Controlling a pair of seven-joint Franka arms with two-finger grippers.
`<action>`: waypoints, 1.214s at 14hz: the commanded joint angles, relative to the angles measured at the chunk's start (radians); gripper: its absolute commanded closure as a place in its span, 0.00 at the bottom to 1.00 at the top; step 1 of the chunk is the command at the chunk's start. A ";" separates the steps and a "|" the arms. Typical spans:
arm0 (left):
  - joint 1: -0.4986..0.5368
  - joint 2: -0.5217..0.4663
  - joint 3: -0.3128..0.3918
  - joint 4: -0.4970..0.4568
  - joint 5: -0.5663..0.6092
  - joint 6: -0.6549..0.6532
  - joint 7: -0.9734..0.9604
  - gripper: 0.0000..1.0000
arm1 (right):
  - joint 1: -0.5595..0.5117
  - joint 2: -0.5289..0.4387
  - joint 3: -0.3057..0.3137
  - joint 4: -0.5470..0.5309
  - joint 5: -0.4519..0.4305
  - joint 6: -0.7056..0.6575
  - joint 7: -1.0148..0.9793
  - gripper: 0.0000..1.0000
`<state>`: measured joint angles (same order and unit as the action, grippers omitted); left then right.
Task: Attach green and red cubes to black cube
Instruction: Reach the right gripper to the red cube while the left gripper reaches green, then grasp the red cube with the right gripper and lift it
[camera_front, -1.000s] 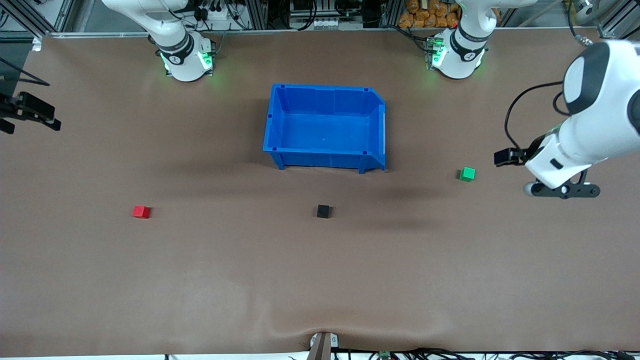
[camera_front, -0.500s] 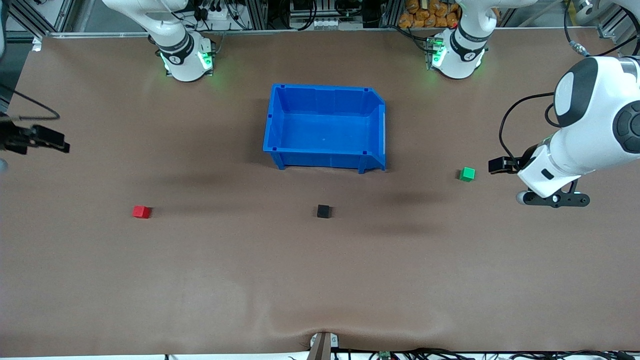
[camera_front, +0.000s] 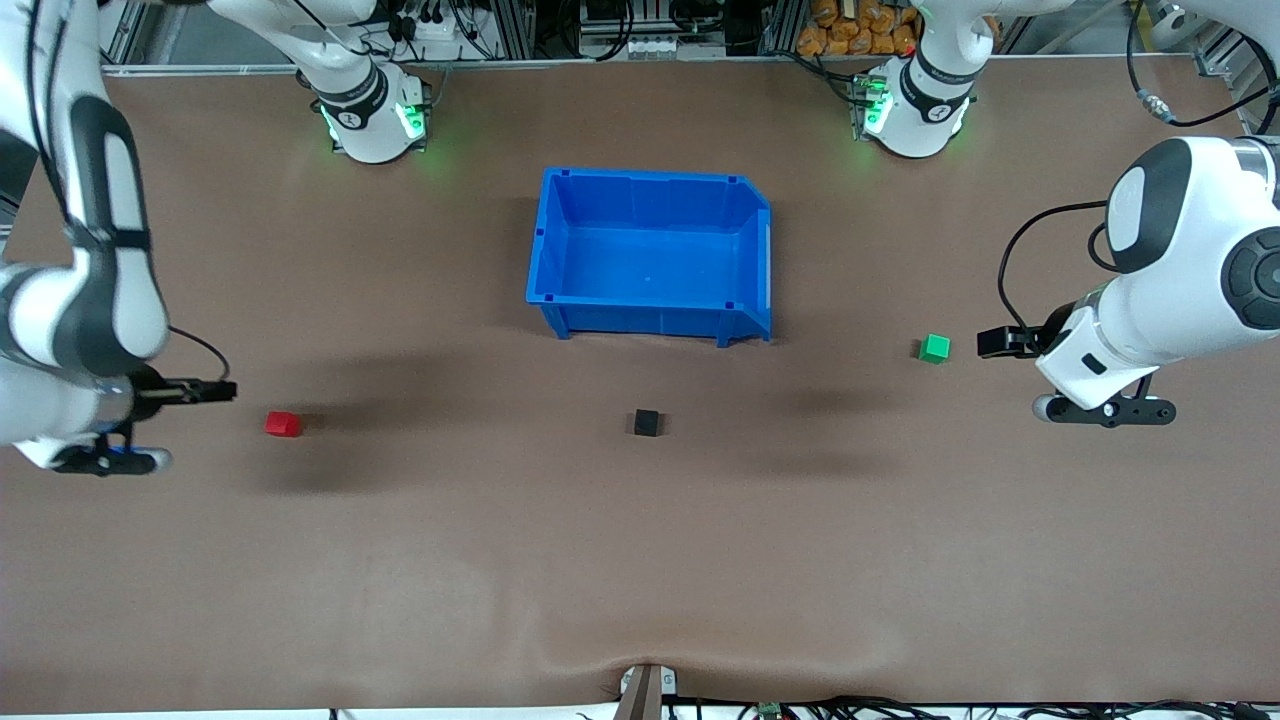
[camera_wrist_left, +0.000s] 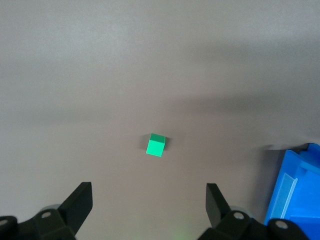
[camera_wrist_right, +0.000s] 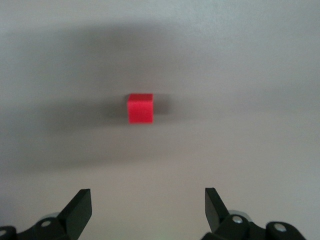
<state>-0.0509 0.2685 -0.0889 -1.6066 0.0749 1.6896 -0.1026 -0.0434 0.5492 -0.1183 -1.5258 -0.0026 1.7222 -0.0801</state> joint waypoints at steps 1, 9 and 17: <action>0.005 0.015 -0.002 0.014 -0.012 0.008 0.012 0.00 | -0.004 0.087 0.011 0.016 0.012 0.039 0.046 0.00; 0.006 0.026 0.000 0.014 -0.012 0.018 0.012 0.00 | -0.010 0.196 0.017 -0.020 0.104 0.226 0.011 0.21; -0.012 0.061 0.000 0.013 0.000 0.045 0.011 0.00 | 0.017 0.199 0.022 0.030 0.255 0.179 0.196 1.00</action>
<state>-0.0528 0.3233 -0.0886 -1.6065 0.0749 1.7297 -0.1026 -0.0389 0.7637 -0.1040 -1.5210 0.1652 1.9444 0.0093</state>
